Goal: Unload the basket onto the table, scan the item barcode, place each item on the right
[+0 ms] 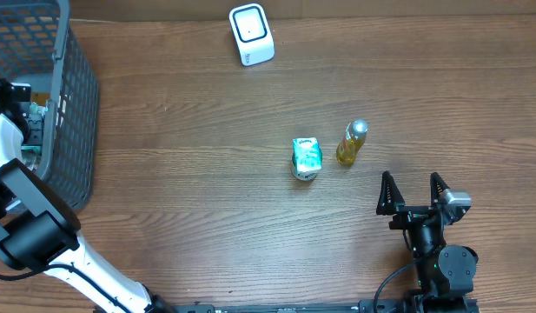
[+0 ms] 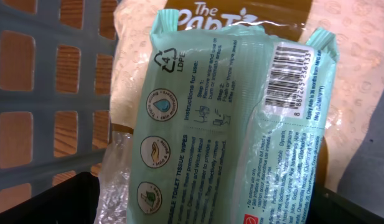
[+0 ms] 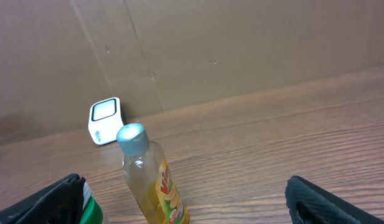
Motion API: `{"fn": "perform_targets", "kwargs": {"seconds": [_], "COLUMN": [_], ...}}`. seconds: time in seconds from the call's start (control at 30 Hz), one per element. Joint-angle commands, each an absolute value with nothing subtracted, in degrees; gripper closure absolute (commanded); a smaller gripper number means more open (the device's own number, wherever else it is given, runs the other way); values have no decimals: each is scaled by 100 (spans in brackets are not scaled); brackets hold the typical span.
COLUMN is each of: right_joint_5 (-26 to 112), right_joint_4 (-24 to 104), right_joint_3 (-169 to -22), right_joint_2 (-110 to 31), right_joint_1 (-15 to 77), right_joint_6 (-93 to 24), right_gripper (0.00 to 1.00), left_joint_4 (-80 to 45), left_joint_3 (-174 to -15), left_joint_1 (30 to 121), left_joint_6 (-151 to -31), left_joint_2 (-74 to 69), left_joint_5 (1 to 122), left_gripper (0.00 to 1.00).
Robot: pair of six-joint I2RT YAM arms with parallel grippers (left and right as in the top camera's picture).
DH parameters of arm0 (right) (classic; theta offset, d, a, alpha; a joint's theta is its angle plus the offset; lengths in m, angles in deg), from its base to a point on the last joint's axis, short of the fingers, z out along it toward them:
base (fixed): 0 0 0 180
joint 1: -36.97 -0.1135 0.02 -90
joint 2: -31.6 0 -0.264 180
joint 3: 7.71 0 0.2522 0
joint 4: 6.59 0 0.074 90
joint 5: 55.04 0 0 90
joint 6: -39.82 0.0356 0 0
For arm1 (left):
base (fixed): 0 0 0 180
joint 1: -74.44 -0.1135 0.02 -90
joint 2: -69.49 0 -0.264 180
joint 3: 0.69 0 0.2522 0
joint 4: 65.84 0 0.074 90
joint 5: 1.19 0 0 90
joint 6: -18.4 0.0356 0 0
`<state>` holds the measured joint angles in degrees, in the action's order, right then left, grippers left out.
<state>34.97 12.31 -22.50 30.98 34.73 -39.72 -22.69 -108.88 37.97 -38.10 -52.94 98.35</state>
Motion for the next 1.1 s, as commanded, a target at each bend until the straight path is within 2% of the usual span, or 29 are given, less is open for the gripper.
{"fn": "perform_targets", "kwargs": {"seconds": [0.0,0.1,0.27,0.5,0.63,0.8,1.07], "right_joint_5": [3510,3510,3510,3510,3510,3510,3508], "right_joint_4": [1199,1199,1199,1199,1199,1199,1199], "right_joint_3": [-2194,-2194,-2194,-2194,-2194,-2194,-2194], "right_joint_2": [3144,3144,3144,3144,3144,3144,3144], "right_joint_1": [3494,3494,3494,3494,3494,3494,3494], "right_joint_6": [-3998,-3996,-3996,-3996,-3996,-3996,-3996], "right_gripper": [0,0,0,0,0,0,0], "left_joint_4": [-2337,-2361,-2256,-2175,-1985,-1718,-1460], "left_joint_3": [-11020,-11020,-11017,-11017,-11017,-11017,-11017], "left_joint_1": [3727,3646,3344,3073,3071,3209,3423], "left_joint_6": [-3683,-3685,-3784,-3970,-3991,-4254,-4544], "left_joint_2": [-5395,-5395,-5484,-5771,-5834,-5839,-5926], "left_joint_5": [9971,9853,9009,8838,8274,7953,8065], "left_gripper": [1,0,0,1,0,11,11]}}
